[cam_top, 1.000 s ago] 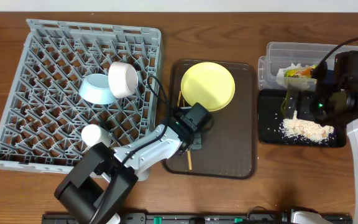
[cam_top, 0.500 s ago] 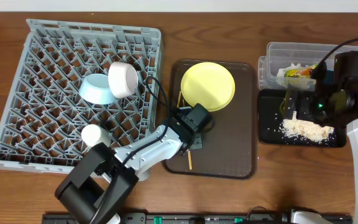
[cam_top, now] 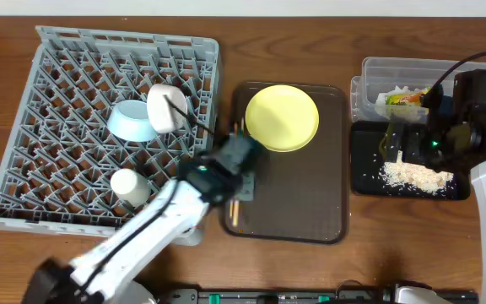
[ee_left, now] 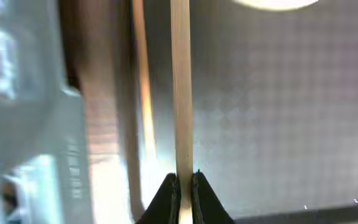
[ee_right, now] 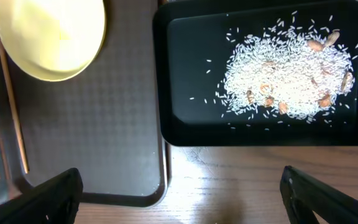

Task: Sort waste into correct bins and load items into the dishwasher
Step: 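Carry the chopsticks with left gripper and drop them into the rack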

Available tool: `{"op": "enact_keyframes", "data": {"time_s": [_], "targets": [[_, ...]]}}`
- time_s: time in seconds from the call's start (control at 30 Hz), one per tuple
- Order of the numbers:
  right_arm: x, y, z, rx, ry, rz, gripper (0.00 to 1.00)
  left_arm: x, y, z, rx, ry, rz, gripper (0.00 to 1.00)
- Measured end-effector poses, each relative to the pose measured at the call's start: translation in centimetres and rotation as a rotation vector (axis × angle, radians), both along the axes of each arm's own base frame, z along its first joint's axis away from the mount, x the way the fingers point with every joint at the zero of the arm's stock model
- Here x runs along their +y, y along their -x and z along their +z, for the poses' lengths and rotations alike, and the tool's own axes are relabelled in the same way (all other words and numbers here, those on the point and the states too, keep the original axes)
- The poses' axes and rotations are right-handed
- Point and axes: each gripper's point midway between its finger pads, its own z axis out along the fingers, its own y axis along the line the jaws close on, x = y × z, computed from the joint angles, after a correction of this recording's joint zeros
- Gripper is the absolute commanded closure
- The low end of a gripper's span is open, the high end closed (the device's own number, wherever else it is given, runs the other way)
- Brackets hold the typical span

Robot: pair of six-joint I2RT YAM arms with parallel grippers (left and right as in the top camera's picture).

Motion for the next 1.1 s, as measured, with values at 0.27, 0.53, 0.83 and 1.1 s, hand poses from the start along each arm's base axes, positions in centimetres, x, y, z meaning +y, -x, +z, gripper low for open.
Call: {"op": "enact_keyframes", "data": {"time_s": [0.27, 0.53, 0.83, 1.1], "targets": [[0.0, 0.0, 0.0, -0.001, -0.001, 0.0, 0.01, 6.2, -4.3, 5.4, -0.163, -0.013, -0.062, 0.94], [0.0, 0.0, 0.0, -0.001, -0.001, 0.0, 0.01, 9.1, -5.3, 4.3, -0.143, -0.07, -0.099, 0.94], [0.0, 0.0, 0.0, -0.001, -0.001, 0.0, 0.01, 10.8, -5.8, 0.3, -0.016, -0.13, -0.077, 0.41], [0.0, 0.0, 0.0, -0.001, -0.002, 0.001, 0.01, 8.5, -6.6, 6.8, -0.199, -0.012, -0.064, 0.41]]}}
